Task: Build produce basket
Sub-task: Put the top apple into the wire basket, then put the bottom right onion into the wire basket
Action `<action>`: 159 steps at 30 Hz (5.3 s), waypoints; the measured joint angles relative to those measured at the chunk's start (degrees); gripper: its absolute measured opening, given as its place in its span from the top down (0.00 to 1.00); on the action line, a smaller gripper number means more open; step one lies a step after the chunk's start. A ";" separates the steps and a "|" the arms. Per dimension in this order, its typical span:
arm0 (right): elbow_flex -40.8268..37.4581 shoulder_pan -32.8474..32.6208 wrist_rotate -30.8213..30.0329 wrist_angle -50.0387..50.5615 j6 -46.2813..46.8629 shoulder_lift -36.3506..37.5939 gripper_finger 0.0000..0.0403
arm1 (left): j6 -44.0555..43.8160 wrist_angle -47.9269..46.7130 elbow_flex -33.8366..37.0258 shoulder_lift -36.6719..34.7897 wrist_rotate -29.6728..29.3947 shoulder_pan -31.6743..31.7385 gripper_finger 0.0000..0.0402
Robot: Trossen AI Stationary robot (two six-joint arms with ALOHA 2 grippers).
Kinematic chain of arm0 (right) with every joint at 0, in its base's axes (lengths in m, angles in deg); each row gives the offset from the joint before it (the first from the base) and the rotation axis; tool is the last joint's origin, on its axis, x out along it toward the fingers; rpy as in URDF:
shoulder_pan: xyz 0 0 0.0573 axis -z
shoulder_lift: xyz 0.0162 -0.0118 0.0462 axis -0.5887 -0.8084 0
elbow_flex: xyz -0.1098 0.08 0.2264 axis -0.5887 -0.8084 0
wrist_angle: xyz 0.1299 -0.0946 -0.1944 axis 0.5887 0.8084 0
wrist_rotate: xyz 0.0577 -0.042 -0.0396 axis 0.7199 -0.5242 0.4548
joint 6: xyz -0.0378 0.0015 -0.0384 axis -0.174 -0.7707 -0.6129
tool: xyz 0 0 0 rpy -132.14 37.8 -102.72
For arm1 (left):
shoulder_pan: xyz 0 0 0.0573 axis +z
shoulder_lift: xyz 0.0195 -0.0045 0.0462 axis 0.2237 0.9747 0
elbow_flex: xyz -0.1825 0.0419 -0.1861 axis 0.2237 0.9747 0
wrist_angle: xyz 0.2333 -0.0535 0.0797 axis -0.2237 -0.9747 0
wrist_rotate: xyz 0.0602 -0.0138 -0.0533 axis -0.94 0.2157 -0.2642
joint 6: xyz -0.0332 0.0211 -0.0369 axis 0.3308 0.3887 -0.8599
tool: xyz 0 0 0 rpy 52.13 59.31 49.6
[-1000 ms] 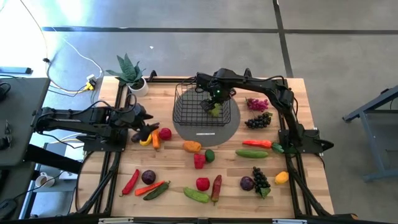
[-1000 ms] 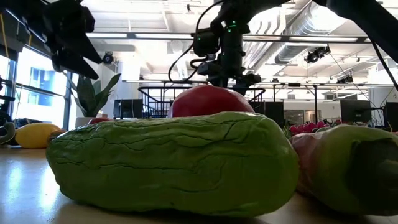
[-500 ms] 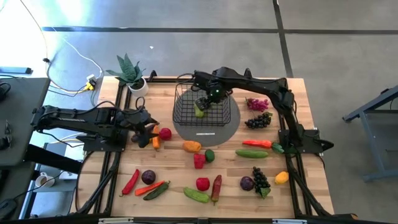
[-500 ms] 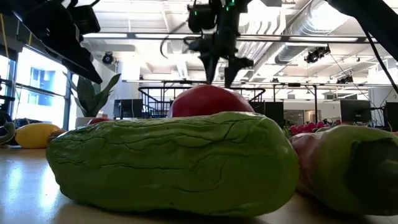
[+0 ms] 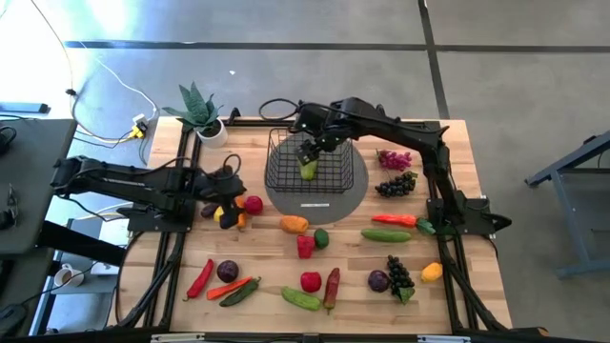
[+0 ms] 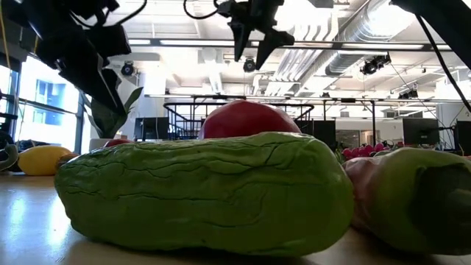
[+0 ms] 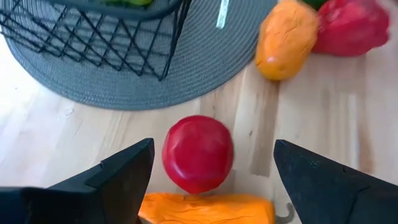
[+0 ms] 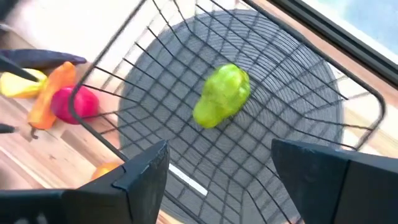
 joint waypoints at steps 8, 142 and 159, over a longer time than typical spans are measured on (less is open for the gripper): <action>-1.66 -0.56 0.07 0.78 0.40 -0.08 0.35 | 3.81 2.70 0.00 6.48 -1.23 0.02 0.20; -0.08 -11.23 -4.71 7.84 -0.87 4.65 0.35 | 2.96 19.35 -18.12 23.36 2.01 21.57 0.16; -20.41 -22.91 -1.76 7.83 17.00 13.13 0.35 | -0.24 9.23 -18.12 15.27 10.64 17.07 0.16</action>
